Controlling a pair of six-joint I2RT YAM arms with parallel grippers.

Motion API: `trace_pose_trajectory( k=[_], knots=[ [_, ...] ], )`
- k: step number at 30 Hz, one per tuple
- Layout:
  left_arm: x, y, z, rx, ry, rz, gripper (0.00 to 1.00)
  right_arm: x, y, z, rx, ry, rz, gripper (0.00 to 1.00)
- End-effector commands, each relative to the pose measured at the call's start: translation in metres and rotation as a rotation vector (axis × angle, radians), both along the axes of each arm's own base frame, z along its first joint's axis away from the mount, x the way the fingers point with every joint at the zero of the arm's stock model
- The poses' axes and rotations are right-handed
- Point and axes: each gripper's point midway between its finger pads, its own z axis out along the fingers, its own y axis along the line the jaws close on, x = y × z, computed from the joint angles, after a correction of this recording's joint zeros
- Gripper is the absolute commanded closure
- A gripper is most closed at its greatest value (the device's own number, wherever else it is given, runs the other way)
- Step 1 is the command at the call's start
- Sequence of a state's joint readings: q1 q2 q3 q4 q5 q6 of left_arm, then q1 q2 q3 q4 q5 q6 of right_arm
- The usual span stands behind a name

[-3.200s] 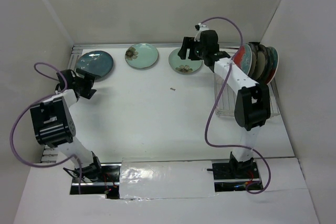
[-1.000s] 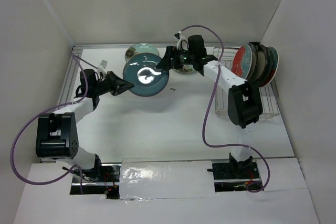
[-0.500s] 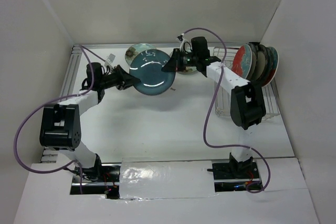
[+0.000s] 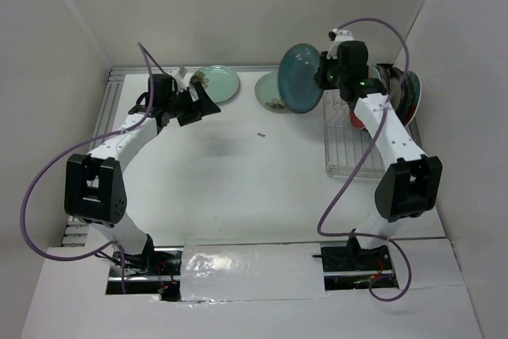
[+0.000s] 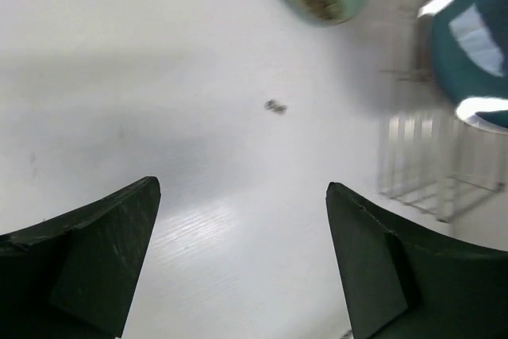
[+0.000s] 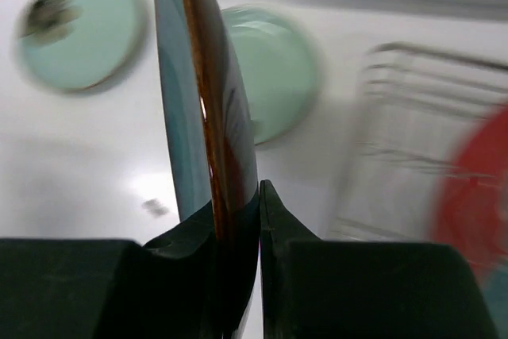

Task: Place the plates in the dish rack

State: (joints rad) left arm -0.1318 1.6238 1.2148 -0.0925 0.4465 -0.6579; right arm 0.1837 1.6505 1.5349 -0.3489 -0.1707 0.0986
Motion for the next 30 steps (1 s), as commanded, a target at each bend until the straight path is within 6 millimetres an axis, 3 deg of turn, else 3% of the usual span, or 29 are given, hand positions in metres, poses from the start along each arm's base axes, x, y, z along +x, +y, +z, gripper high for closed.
trace_pose_trajectory(
  k=[1, 5, 8, 14, 26, 30],
  knots=[
    [-0.015, 0.022, -0.048, 0.251, 0.152, 0.087, 0.02, -0.005, -0.078, 0.127, -0.157, -0.382, -0.323, 1.0],
    [-0.01, 0.023, -0.051, 0.306, 0.161, 0.109, 0.0, -0.02, -0.124, 0.148, -0.286, -0.474, -0.514, 1.0],
    [-0.01, 0.023, -0.054, 0.309, 0.17, 0.108, 0.0, -0.026, -0.149, 0.147, -0.373, -0.488, -0.621, 1.0],
    [-0.01, 0.022, -0.058, 0.305, 0.179, 0.1, 0.0, -0.033, -0.18, 0.13, -0.509, -0.466, -0.734, 1.0],
    [-0.006, 0.019, -0.065, 0.296, 0.194, 0.097, 0.0, -0.024, -0.205, 0.084, -0.527, -0.38, -0.75, 1.0],
    [-0.007, 0.017, -0.068, 0.286, 0.208, 0.095, 0.0, -0.017, -0.205, 0.069, -0.527, -0.355, -0.731, 1.0]
  ],
)
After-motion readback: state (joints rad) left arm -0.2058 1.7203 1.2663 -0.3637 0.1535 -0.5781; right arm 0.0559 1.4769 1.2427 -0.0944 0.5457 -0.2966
